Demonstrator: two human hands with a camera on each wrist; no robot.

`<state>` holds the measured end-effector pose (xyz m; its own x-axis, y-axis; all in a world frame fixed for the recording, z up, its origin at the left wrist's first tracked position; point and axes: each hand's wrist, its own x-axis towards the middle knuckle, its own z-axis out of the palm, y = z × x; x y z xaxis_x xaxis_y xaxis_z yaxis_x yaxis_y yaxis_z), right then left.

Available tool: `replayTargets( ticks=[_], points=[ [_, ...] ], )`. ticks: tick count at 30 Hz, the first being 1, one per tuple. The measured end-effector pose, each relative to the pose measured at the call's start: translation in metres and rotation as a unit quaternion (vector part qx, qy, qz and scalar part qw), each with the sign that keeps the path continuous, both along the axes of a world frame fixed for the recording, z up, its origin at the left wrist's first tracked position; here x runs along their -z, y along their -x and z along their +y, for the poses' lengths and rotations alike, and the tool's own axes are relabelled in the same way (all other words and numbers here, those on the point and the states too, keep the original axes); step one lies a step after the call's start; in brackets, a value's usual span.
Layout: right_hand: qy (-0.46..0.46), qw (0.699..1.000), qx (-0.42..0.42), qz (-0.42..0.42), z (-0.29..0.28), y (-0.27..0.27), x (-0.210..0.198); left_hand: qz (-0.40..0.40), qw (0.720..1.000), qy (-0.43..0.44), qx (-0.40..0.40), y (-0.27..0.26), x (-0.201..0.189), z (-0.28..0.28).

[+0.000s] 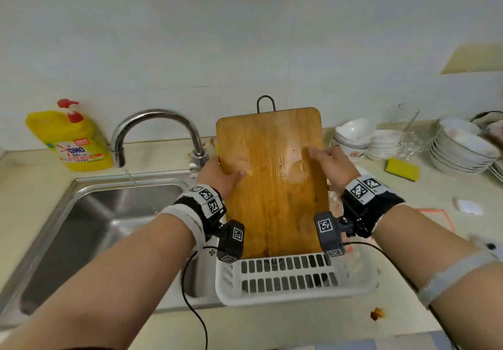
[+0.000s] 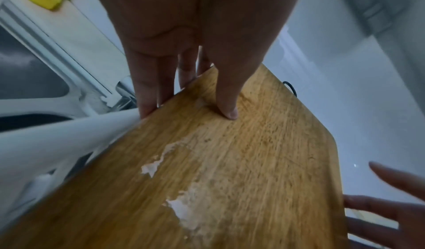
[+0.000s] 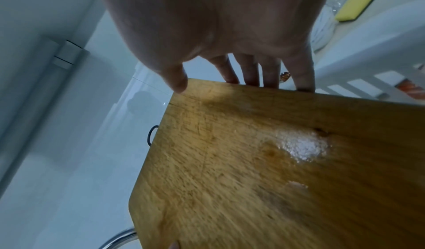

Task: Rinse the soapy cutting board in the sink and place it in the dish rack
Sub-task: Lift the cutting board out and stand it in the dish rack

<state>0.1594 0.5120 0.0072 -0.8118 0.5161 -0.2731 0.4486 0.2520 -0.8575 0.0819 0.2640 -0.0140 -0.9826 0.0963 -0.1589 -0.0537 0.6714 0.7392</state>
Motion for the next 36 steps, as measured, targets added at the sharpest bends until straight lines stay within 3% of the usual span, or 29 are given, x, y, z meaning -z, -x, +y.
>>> replayTargets(
  ticks=[7, 13, 17, 22, 25, 36],
  points=[
    [0.093, 0.994, 0.012, -0.054, 0.006, 0.01, 0.018, -0.079, 0.993, -0.076, 0.034, 0.006, 0.015, 0.019],
    [0.162, 0.984, 0.043, -0.063, -0.001, 0.012, 0.027, -0.162, 0.965, -0.207, -0.008, 0.019, 0.034, 0.03],
    [0.169, 0.981, 0.06, -0.076, 0.01, 0.024, 0.054, -0.201, 0.942, -0.268, 0.002, 0.016, 0.019, 0.029],
    [0.157, 0.982, 0.069, -0.081, -0.001, 0.021, 0.044, -0.225, 0.945, -0.237, -0.001, 0.025, 0.042, 0.028],
    [0.166, 0.979, 0.076, -0.093, 0.0, 0.021, 0.052, -0.247, 0.94, -0.235, -0.006, 0.014, 0.024, 0.03],
    [0.2, 0.974, 0.073, -0.078, 0.02, 0.033, 0.086, -0.249, 0.937, -0.242, -0.026, 0.018, 0.027, 0.034]
  ],
)
